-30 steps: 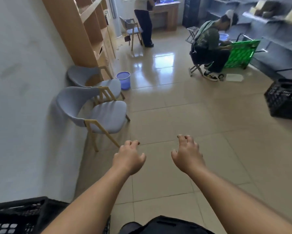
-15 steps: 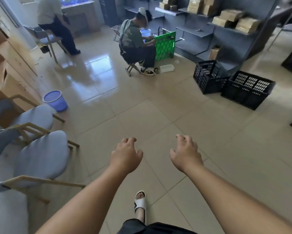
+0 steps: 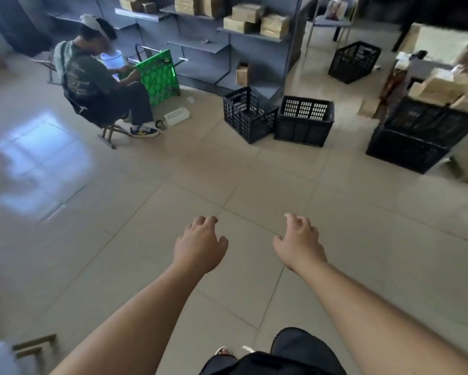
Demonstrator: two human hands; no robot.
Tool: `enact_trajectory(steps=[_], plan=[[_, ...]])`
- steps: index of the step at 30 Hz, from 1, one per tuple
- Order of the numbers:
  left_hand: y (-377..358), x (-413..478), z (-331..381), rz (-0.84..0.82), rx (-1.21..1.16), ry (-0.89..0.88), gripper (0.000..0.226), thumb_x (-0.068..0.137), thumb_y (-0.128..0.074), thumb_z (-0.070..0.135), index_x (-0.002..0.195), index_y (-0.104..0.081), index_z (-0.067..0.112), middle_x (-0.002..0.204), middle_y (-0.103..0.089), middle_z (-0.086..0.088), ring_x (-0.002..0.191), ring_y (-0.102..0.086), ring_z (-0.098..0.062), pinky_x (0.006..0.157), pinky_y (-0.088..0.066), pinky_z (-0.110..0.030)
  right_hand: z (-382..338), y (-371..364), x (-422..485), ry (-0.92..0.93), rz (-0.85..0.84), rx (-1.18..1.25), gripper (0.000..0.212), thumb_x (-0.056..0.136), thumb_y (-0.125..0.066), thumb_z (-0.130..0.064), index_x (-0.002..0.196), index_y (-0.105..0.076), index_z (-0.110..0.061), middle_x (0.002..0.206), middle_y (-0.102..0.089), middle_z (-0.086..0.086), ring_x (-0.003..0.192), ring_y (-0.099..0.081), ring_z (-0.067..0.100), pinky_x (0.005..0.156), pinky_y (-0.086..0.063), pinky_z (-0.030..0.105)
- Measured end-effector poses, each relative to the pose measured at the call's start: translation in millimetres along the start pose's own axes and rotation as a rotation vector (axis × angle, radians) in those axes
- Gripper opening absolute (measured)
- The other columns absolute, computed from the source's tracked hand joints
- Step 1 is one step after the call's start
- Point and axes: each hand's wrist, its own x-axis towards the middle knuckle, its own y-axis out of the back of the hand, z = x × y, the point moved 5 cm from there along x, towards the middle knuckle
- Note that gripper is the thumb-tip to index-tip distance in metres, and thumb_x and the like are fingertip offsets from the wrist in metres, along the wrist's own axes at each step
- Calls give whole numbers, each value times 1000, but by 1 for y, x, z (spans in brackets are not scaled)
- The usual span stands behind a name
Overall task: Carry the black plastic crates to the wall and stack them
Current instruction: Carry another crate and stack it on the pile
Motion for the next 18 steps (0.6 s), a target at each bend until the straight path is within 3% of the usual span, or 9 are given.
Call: enact_trajectory(steps=[8, 18], plan=[[11, 127, 85, -47, 57, -156, 54, 97, -47, 43, 148, -40, 27, 148, -43, 1, 132, -46, -26, 98, -45, -43, 35, 42, 107, -173, 66, 65, 58, 97, -52, -33, 151, -31, -25, 149, -34, 6, 133, -36, 32, 98, -43, 46], [43, 279, 204, -1, 64, -151, 53, 96, -47, 43, 146, -41, 28, 147, -44, 1, 128, -48, -26, 95, -45, -43, 49, 136, 282, -91, 34, -30, 49, 99, -47, -36, 145, -32, -25, 141, -38, 7, 128, -39, 32, 97, -44, 46]])
